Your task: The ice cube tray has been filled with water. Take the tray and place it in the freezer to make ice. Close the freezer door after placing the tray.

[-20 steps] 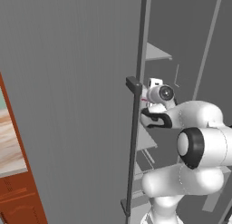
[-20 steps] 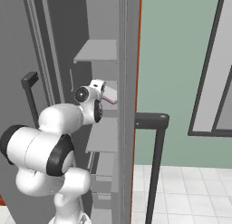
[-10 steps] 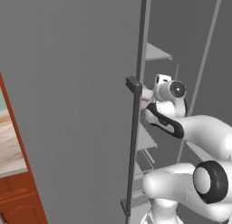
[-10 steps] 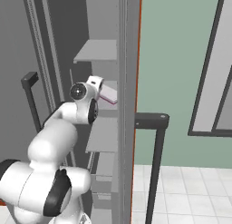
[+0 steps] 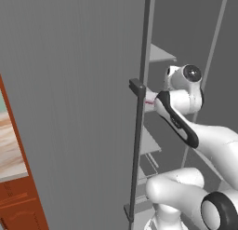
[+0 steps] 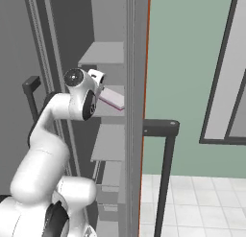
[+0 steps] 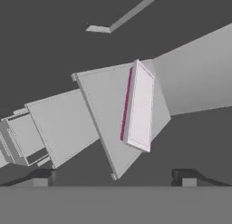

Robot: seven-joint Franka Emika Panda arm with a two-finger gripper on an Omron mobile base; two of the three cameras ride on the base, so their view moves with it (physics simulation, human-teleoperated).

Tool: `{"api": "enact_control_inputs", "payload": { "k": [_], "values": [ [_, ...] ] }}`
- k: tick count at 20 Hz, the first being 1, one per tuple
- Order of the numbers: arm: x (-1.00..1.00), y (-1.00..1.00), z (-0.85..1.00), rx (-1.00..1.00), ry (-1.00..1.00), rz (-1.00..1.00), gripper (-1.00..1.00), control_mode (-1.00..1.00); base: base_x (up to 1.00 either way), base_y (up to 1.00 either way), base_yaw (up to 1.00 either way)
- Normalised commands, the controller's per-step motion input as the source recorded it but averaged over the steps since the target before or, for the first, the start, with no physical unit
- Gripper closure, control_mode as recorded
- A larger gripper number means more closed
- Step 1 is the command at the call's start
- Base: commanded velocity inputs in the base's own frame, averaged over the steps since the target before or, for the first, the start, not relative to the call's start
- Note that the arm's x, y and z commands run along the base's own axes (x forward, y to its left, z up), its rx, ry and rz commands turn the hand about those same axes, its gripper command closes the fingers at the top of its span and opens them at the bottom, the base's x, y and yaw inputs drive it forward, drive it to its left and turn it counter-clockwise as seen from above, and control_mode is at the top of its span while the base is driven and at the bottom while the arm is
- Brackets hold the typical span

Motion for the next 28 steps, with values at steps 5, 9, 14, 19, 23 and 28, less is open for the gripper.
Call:
{"api": "enact_control_inputs", "payload": {
  "k": [5,9,14,19,23,28],
  "values": [
    [-0.84,0.0,0.22,0.09,0.07,0.0,-1.0,-1.0,0.0,0.0,0.0],
    [-0.94,-0.01,0.04,0.14,0.0,0.0,-1.0,-1.0,0.0,0.0,0.0],
    [-0.83,0.05,0.07,0.12,0.02,-0.06,-1.0,-1.0,0.0,0.0,0.0],
    [-0.66,0.22,0.08,0.07,0.13,-0.17,-1.0,-1.0,0.0,0.0,0.0],
    [-0.58,0.23,0.1,0.03,0.25,-0.24,-1.0,-1.0,0.0,0.0,0.0],
    [-0.53,0.21,0.13,0.04,0.37,-0.28,-1.0,-1.0,0.0,0.0,0.0]
  ]
}}
